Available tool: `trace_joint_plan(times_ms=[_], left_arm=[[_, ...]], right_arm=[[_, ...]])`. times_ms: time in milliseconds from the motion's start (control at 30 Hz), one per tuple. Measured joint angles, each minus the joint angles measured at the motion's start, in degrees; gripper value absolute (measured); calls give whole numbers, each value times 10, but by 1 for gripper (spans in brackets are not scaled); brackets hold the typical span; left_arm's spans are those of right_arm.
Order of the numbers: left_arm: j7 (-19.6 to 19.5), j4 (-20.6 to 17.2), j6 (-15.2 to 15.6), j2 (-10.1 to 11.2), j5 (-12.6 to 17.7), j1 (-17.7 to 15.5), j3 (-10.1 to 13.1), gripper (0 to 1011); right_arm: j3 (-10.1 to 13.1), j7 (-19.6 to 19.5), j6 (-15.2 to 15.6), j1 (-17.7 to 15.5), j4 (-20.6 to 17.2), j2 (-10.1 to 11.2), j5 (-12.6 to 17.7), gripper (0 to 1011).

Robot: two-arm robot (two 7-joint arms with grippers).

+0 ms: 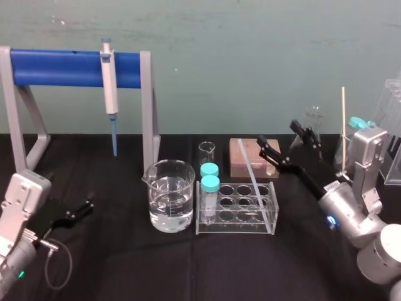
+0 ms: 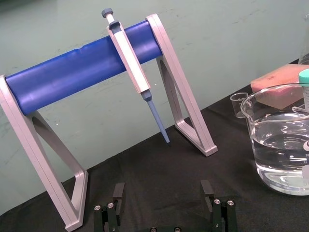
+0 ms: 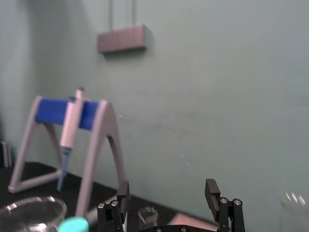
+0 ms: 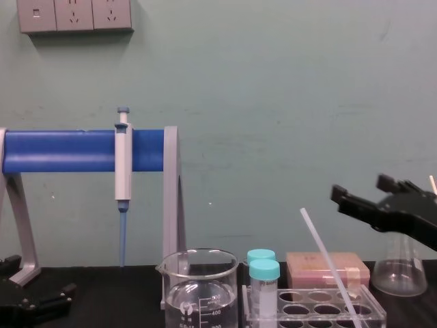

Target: Pick up the stirring rod with one hand, then place it down.

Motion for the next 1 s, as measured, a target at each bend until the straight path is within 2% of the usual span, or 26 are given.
trace_joint_plan(times_ms=[267, 400, 1000], left_arm=[[0, 0, 0, 0, 0, 0, 0, 1000], [0, 0, 0, 0, 0, 0, 0, 1000], [0, 0, 0, 0, 0, 0, 0, 1000]], right_arm=[[12, -57, 127, -40, -38, 17, -12, 1000], [13, -70, 154, -45, -38, 19, -17, 1000], [14, -74, 156, -45, -37, 18, -18, 1000]])
